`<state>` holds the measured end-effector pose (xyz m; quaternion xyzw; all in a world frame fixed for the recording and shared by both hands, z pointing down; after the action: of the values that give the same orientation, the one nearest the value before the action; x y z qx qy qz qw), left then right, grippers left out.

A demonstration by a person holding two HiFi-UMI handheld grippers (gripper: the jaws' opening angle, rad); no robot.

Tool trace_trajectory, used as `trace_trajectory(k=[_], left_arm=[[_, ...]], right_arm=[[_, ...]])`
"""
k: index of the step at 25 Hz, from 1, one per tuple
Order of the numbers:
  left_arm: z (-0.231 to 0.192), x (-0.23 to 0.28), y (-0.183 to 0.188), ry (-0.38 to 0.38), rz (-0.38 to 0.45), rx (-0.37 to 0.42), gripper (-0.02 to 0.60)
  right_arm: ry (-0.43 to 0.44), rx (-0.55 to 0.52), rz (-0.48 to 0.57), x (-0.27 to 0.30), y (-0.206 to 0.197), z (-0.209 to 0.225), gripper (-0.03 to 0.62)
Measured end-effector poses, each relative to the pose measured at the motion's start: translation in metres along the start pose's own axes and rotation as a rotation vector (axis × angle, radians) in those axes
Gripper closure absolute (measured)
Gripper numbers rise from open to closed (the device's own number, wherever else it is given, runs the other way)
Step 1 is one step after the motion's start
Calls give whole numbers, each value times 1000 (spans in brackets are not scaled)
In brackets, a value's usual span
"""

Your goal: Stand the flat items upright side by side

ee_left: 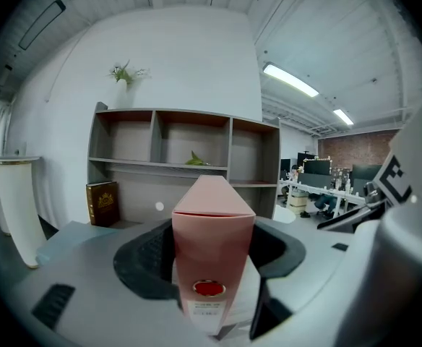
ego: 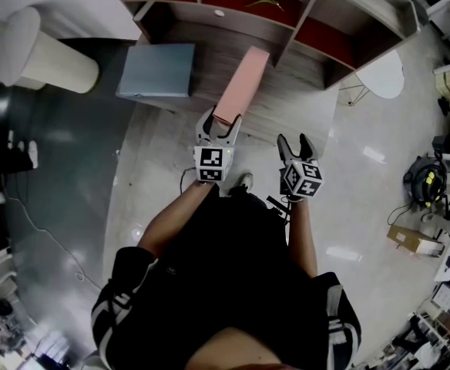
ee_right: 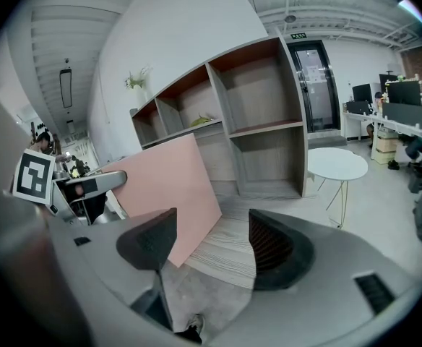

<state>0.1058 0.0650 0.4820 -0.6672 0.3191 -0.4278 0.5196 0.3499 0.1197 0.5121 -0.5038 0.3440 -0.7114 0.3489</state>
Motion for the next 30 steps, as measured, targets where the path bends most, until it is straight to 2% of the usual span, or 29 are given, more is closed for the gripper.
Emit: trace_trajectory(k=[9, 14, 19, 22, 26, 30], left_arm=[[16, 29, 7, 38, -1, -21, 287], [28, 43, 8, 61, -4, -16, 287], [40, 55, 8, 76, 11, 0, 287], [42, 62, 9, 80, 20, 0, 287], [41, 67, 11, 80, 21, -7, 287], [34, 83, 16, 67, 21, -3, 287]], right_arm=[[4, 1, 13, -7, 0, 5, 270], [3, -38, 39, -14, 7, 13, 294], [-15, -92, 109, -20, 28, 19, 395], [-29, -92, 145, -18, 38, 23, 437], [-70, -72, 181, -17, 50, 24, 528], [-107, -91, 191, -5, 64, 25, 565]])
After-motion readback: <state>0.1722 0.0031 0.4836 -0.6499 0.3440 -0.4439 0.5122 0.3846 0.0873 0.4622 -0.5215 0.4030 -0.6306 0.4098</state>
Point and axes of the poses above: the fingertips, and each gripper's own axes: x forward along the fingers, z to its right, y out of its top, the point moved 7 cm from there along -x, backward along the fingers, and after that the axes turned 3 degrees about z, right-handed, at the moved point
